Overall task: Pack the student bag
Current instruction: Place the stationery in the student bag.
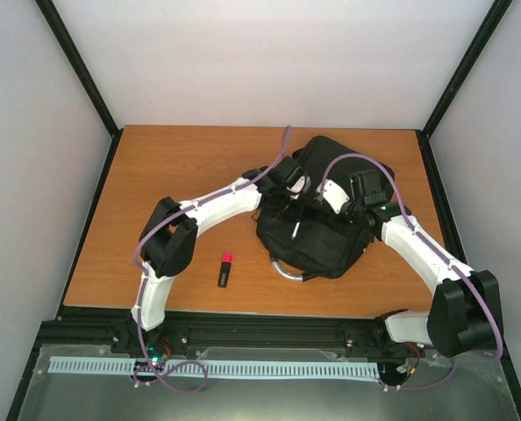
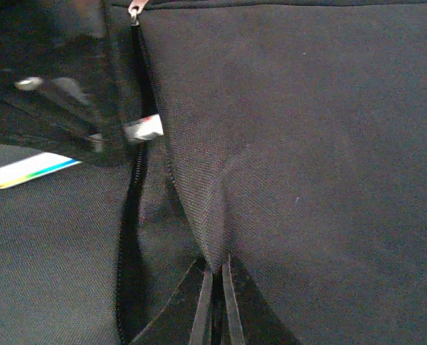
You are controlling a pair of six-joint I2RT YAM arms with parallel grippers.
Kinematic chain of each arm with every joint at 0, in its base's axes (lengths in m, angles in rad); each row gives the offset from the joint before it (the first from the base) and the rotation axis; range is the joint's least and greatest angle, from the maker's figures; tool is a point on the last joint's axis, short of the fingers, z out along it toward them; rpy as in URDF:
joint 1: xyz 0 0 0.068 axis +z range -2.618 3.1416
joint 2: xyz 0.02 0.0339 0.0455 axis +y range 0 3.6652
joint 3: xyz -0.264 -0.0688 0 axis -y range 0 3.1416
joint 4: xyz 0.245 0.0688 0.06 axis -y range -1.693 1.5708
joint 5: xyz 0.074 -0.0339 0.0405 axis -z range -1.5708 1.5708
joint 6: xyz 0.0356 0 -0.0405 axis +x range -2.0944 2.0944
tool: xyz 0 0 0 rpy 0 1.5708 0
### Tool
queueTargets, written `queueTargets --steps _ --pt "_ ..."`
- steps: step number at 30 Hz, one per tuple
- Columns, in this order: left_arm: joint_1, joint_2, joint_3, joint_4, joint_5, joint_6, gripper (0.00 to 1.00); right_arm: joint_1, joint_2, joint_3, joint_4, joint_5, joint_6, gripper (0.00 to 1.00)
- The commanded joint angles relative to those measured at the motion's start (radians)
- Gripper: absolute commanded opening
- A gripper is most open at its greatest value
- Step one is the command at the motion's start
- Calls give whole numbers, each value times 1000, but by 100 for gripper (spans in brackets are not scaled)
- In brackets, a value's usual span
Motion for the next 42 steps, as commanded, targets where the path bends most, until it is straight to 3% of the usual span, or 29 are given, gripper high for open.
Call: queueTargets --steps 1,4,6,17,29,40,42 --pt "-5 64 134 -37 -45 26 4 -5 -33 -6 5 -33 -3 3" --pt "-5 83 175 -83 -58 13 31 -7 -33 -6 3 -30 -5 3" --pt "-4 53 145 -94 -64 4 40 -10 -34 -7 4 -32 -4 3" --pt "-11 -266 -229 -47 -69 -12 51 -15 -17 -8 2 -43 -11 3" --pt "-11 -212 -286 34 -13 21 42 -15 -2 -4 -3 -39 -8 3" --pt "-11 -20 -92 57 -111 6 4 -16 9 -5 -4 -34 -9 3" --pt "-11 8 -51 72 -151 -6 1 -16 13 -3 -7 -33 -9 3"
